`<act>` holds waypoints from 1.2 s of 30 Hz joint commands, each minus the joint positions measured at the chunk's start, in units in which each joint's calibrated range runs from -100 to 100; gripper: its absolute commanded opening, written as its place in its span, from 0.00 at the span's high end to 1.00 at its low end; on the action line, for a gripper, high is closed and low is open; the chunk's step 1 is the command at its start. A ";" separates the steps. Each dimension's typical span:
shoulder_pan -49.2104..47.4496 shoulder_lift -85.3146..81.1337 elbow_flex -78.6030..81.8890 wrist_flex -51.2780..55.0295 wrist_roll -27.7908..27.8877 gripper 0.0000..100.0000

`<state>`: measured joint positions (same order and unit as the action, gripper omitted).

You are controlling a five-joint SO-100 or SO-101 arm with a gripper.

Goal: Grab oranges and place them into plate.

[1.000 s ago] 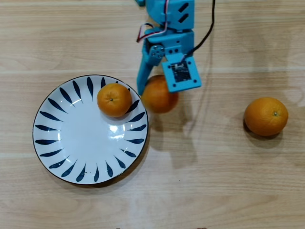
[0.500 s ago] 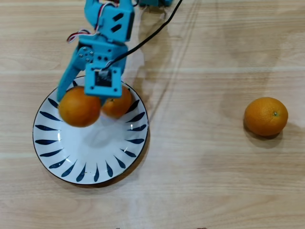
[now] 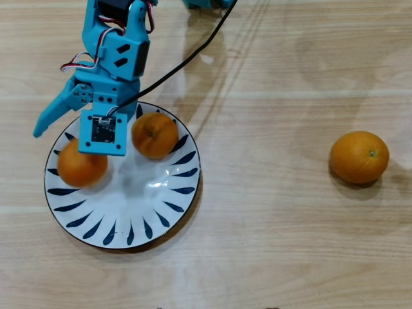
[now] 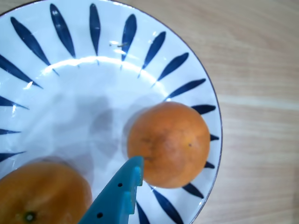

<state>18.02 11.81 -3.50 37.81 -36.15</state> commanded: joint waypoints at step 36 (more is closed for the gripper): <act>-58.11 1.80 -10.31 -9.23 -22.40 0.53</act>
<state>-39.47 12.23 -14.03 32.39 -56.34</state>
